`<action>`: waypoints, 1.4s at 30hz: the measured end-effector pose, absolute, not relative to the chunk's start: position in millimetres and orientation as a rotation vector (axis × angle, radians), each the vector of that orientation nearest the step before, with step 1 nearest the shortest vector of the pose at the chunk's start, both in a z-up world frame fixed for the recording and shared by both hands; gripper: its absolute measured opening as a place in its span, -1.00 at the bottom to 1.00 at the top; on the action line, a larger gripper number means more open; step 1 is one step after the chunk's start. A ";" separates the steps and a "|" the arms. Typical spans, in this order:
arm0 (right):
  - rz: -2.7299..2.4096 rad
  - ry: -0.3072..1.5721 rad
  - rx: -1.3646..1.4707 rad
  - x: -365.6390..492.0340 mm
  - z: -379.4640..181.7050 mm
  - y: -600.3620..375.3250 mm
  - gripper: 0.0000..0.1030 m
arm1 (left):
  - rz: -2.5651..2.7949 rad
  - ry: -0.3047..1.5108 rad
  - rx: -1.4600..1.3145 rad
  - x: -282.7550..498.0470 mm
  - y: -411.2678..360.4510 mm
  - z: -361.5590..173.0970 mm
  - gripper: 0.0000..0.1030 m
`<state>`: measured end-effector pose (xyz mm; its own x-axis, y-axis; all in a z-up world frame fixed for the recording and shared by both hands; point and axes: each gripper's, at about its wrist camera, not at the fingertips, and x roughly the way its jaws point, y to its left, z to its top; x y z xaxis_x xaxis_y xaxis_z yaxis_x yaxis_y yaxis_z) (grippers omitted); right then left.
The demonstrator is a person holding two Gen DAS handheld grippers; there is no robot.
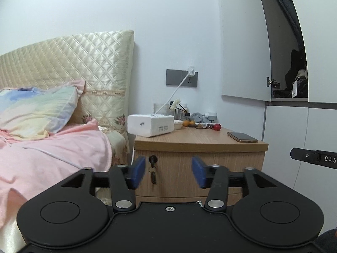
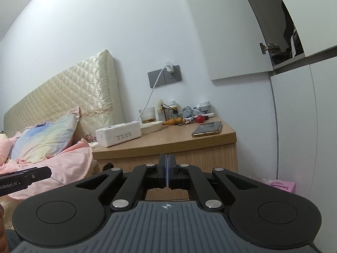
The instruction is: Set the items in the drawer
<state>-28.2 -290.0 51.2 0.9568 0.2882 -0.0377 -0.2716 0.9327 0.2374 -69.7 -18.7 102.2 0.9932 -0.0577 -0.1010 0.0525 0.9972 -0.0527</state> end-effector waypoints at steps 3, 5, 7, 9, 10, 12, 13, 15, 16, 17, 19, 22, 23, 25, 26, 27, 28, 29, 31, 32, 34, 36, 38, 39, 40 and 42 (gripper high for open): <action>0.303 0.081 0.229 -30.2 54.1 -287.6 -0.95 | -0.066 0.093 -0.056 -71.4 -17.1 105.2 0.47; 0.315 0.088 0.214 -31.5 57.7 -285.0 -0.95 | -0.077 0.090 -0.053 -70.8 -15.8 106.4 0.59; 0.317 0.088 0.197 -32.6 61.4 -282.0 -0.95 | -0.079 0.084 -0.053 -68.0 -14.1 105.5 0.76; 0.321 0.085 0.186 -33.8 64.1 -278.8 -0.95 | -0.078 0.077 -0.055 -65.0 -12.2 104.1 0.82; 0.322 0.082 0.181 -33.8 64.5 -277.1 -0.95 | -0.075 0.074 -0.053 -63.7 -11.4 103.0 0.86; 0.325 0.073 0.171 -33.4 65.1 -273.8 -0.93 | -0.064 0.071 -0.038 -60.8 -11.1 98.8 0.93; 0.325 0.070 0.170 -32.9 64.7 -272.4 -0.82 | -0.053 0.069 -0.029 -59.0 -11.2 96.1 0.97; 0.329 0.053 0.187 -32.4 62.7 -270.8 -0.19 | -0.025 0.066 -0.019 -55.8 -10.9 90.5 0.97; 0.330 0.038 0.197 -32.0 61.5 -270.0 0.42 | -0.014 0.064 -0.020 -54.5 -10.3 87.9 0.97; 0.332 0.020 0.200 -31.8 59.7 -268.9 0.73 | -0.003 0.063 -0.022 -53.3 -9.8 85.2 0.97; 0.332 0.007 0.190 -29.4 54.3 -266.8 0.76 | 0.015 0.059 -0.028 -50.8 -7.2 80.5 0.97; 0.333 0.030 0.199 -24.8 45.9 -268.4 0.77 | 0.027 0.051 -0.028 -50.4 -4.9 76.9 0.97; 0.330 0.027 0.200 -25.1 43.8 -269.5 0.82 | 0.034 0.049 -0.022 -50.7 -5.4 75.6 0.97; 0.303 0.008 0.196 -28.6 40.7 -271.7 0.99 | 0.042 0.060 -0.011 -49.9 -6.8 72.5 0.97; 0.290 -0.002 0.195 -30.6 39.1 -273.0 1.00 | 0.045 0.069 -0.006 -49.3 -7.6 70.9 0.97; 0.284 -0.005 0.192 -31.9 37.3 -274.1 1.00 | 0.047 0.078 -0.001 -49.2 -8.4 68.9 0.97; 0.279 -0.007 0.187 -33.0 35.5 -275.0 1.00 | 0.045 0.088 0.004 -49.3 -9.3 66.7 0.97; 0.275 -0.009 0.183 -34.1 33.7 -276.0 1.00 | 0.042 0.099 0.012 -49.1 -9.8 64.9 0.97; 0.267 -0.004 0.166 -34.6 28.0 -277.1 1.00 | 0.045 0.107 0.022 -49.5 -10.0 63.3 0.97; 0.262 0.003 0.162 -33.9 25.4 -277.7 1.00 | 0.049 0.109 0.026 -49.9 -10.0 62.7 0.97; 0.257 0.018 0.175 -32.3 22.2 -279.8 1.00 | 0.058 0.109 0.025 -50.8 -8.9 62.0 0.97; 0.259 0.019 0.185 -32.6 21.3 -280.3 1.00 | 0.066 0.108 0.021 -51.6 -7.5 61.4 0.97; 0.261 0.010 0.171 -34.2 20.9 -277.7 1.00 | 0.070 0.108 0.017 -50.1 -6.1 61.1 0.97; 0.261 0.005 0.164 -34.5 20.6 -275.9 1.00 | 0.070 0.109 0.017 -50.1 -5.8 60.8 0.97; 0.264 0.004 0.159 -34.7 20.3 -274.6 1.00 | 0.069 0.110 0.017 -50.3 -5.6 60.5 0.97; 0.271 0.005 0.159 -34.4 19.6 -273.0 1.00 | 0.068 0.112 0.018 -50.6 -5.2 60.0 0.97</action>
